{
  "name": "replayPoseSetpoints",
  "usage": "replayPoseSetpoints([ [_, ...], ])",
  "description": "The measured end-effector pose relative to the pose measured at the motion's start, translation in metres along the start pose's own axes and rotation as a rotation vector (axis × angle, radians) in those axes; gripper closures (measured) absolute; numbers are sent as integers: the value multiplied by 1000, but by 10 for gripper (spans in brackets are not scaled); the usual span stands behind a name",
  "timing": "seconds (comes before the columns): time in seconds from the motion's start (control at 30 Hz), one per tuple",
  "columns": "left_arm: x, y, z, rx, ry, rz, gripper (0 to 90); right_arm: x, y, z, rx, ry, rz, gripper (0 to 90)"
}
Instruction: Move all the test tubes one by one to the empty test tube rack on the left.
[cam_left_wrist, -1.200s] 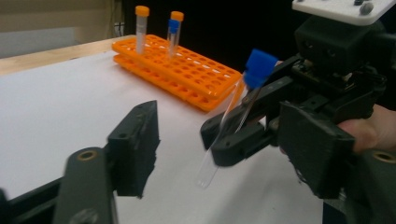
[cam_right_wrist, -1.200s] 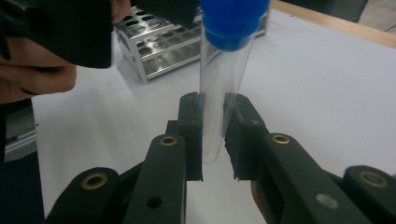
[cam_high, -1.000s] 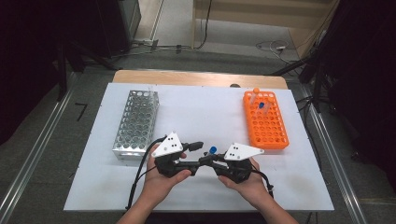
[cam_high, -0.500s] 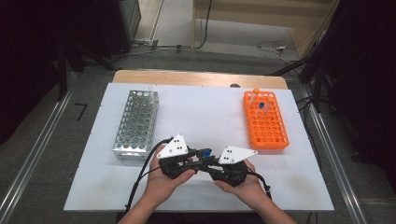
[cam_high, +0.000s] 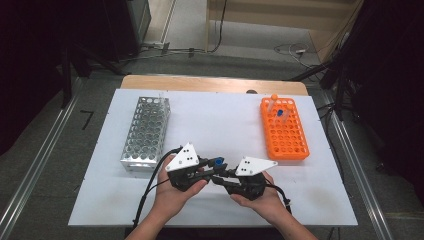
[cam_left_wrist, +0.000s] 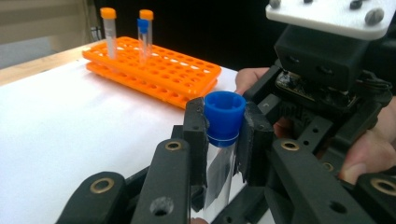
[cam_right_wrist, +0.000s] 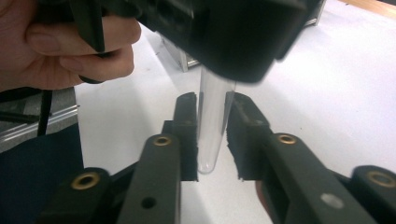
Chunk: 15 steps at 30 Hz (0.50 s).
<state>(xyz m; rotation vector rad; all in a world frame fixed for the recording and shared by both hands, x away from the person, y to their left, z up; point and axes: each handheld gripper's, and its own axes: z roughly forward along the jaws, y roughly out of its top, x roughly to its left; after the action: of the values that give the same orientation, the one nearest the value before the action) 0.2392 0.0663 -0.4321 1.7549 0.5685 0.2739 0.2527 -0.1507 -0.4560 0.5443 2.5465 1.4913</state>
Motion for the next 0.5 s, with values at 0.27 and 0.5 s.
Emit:
replayPoseSetpoints([
  [0.27, 9, 1, -8, -17, 31, -32, 765, -8, -3, -7, -21, -2, 34, 387],
  [0.5, 19, 1, -14, -20, 64, -44, 765, -20, -6, -21, -11, -47, 51, 107],
])
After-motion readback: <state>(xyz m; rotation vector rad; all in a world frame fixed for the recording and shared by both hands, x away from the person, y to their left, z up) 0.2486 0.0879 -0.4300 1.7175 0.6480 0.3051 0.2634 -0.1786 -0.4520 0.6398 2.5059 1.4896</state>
